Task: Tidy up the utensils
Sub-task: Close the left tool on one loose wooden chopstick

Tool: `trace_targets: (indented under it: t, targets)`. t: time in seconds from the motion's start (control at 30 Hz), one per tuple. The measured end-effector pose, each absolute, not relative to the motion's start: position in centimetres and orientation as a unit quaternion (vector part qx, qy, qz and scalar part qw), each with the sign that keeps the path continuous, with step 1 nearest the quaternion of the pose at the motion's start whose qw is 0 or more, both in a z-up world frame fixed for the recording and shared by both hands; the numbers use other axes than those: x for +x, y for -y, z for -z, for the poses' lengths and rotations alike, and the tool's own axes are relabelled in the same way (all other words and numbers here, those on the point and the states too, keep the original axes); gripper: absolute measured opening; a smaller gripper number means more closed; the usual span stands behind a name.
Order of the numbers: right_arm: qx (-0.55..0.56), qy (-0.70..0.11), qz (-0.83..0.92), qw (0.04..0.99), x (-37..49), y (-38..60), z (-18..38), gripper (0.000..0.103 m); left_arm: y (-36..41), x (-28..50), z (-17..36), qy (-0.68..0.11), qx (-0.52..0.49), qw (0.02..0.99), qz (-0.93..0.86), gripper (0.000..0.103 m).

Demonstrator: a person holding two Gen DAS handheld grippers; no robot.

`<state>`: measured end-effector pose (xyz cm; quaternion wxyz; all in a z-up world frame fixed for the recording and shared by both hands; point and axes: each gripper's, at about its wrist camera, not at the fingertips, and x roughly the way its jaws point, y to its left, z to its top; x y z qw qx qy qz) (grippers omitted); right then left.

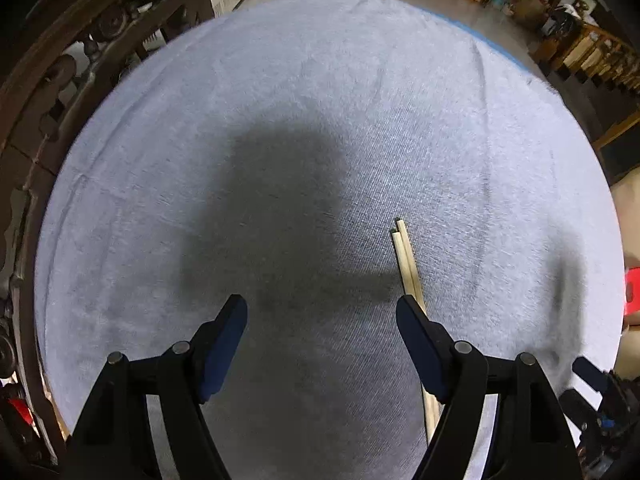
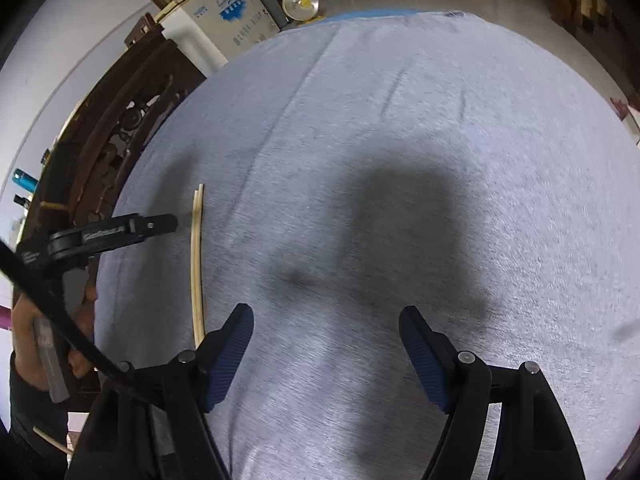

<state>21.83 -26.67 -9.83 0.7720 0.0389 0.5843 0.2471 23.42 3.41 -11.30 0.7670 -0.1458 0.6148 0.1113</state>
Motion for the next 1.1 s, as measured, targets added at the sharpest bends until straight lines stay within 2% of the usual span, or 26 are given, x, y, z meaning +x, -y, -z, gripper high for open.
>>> trace_targets:
  t: [0.17, 0.6, 0.67, 0.73, 0.9, 1.0, 1.1]
  targets:
    - [0.045, -0.579, -0.255, 0.773, 22.1, 27.4, 9.7, 0.078, -3.1, 24.2, 11.9, -0.618, -0.162, 0.761, -0.11, 0.077]
    - [0.049, -0.581, -0.254, 0.772, 21.9, 27.9, 9.9, 0.078, -1.3, 26.1, 12.3, -0.641, -0.122, 0.746, -0.136, 0.079]
    - [0.04, -0.581, -0.257, 0.771, 22.0, 27.5, 9.6, 0.078, -1.8, 25.8, 12.1, -0.643, -0.124, 0.744, -0.132, 0.07]
    - [0.034, -0.579, -0.26, 0.772, 22.2, 27.0, 9.4, 0.078, -3.0, 25.8, 11.8, -0.65, -0.144, 0.733, -0.137, 0.05]
    - [0.032, -0.578, -0.266, 0.771, 22.5, 26.2, 9.2, 0.078, -4.9, 27.2, 11.7, -0.666, -0.209, 0.702, -0.139, 0.047]
    - [0.031, -0.58, -0.267, 0.769, 22.6, 25.9, 9.4, 0.078, -5.3, 28.0, 11.5, -0.67, -0.211, 0.698, -0.136, 0.031]
    - [0.029, -0.583, -0.267, 0.767, 22.9, 25.9, 9.6, 0.078, -6.7, 29.4, 11.8, -0.68, -0.218, 0.687, -0.135, 0.029]
